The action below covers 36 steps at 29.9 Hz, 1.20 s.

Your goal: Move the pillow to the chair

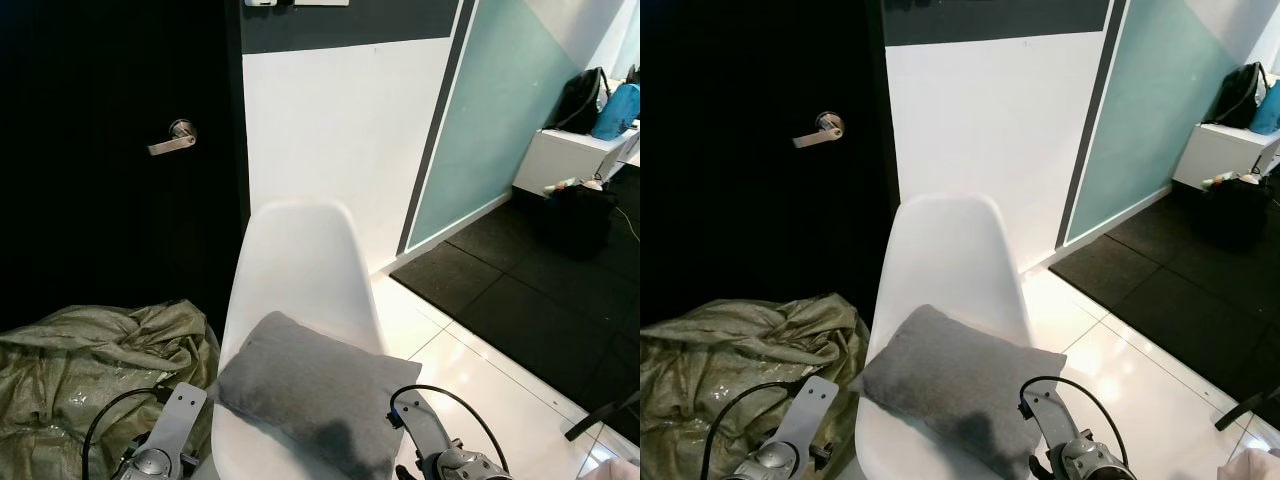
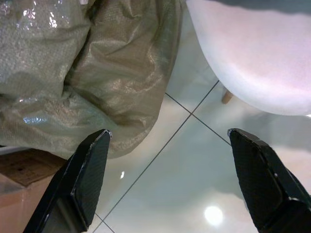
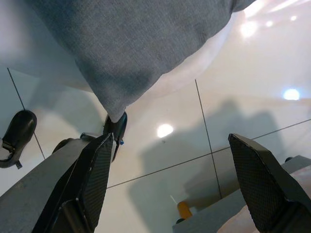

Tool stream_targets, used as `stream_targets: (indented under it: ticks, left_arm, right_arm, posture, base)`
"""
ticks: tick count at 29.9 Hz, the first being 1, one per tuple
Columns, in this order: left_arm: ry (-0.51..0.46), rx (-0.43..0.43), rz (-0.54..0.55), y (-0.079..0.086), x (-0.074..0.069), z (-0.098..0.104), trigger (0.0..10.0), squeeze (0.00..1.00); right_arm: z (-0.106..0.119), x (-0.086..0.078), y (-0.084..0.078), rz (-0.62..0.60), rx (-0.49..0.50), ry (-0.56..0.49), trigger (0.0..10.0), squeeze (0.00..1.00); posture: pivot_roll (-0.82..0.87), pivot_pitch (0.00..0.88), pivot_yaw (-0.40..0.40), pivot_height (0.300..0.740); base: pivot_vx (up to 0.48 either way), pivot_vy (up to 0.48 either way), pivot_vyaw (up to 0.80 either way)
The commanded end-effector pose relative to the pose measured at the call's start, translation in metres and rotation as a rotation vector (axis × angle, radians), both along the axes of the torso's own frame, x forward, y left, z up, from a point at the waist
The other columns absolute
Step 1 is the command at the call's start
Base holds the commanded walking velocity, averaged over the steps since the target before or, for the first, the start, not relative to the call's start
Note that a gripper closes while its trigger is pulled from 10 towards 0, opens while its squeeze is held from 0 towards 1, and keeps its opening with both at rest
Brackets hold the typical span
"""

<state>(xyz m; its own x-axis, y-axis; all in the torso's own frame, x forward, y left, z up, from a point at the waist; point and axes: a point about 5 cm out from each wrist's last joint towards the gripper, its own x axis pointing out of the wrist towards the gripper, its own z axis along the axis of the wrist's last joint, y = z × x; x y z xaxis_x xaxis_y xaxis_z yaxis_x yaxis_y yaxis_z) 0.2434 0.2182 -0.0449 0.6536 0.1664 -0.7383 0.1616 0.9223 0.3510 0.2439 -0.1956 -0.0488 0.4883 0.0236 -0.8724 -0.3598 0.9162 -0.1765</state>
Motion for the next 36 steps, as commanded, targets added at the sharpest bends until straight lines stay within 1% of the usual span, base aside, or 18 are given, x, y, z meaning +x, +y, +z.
stream_targets:
  ticks: [1,5,11,17,21,25,32,36]
  left_arm:
    - [0.025,0.004,0.016,0.005,-0.006,-0.003,10.0,0.0]
    - [0.044,0.002,0.015,0.007,-0.013,-0.007,10.0,0.0]
    - [0.049,0.001,0.015,0.007,-0.014,-0.008,10.0,0.0]
    - [0.066,-0.003,0.021,0.008,-0.021,-0.012,10.0,0.0]
    - [0.064,-0.005,0.027,0.008,-0.021,-0.012,10.0,0.0]
    - [0.053,-0.007,0.034,0.009,-0.02,-0.011,10.0,0.0]
    - [0.048,-0.015,0.048,0.009,-0.021,-0.012,10.0,0.0]
    - [0.045,-0.024,0.073,0.009,-0.023,-0.013,10.0,0.0]
  right_arm:
    - [-0.002,-0.004,-0.002,-0.021,0.011,0.01,10.0,0.0]
    - [-0.004,-0.007,-0.004,-0.032,0.01,0.015,10.0,0.0]
    - [-0.005,-0.009,-0.004,-0.032,0.008,0.017,10.0,0.0]
    - [-0.008,-0.014,-0.006,-0.047,0.009,0.021,10.0,0.0]
    - [-0.005,-0.01,-0.008,-0.085,0.025,-0.003,10.0,0.0]
    - [0.004,0.002,-0.013,-0.17,0.062,-0.065,10.0,0.0]
    - [0.005,0.004,-0.016,-0.211,0.071,-0.082,10.0,0.0]
    - [0.005,0.003,-0.018,-0.215,0.065,-0.082,10.0,0.0]
  posture:
    - [-0.06,0.0,-0.101,0.74]
    - [-0.08,0.0,-0.085,0.74]
    - [-0.08,0.0,-0.078,0.74]
    - [-0.08,0.0,-0.064,0.74]
    - [-0.09,0.0,-0.056,0.74]
    - [-0.11,0.0,-0.044,0.74]
    - [-0.14,0.0,-0.021,0.74]
    - [-0.13,0.0,-0.027,0.74]
  base:
    - [0.0,0.0,0.0]
    - [0.0,0.0,0.0]
    - [0.0,0.0,0.0]
    - [0.0,0.0,0.0]
    - [0.0,0.0,0.0]
    - [0.0,0.0,-0.66]
    - [0.0,0.0,-0.67]
    - [0.0,0.0,-0.67]
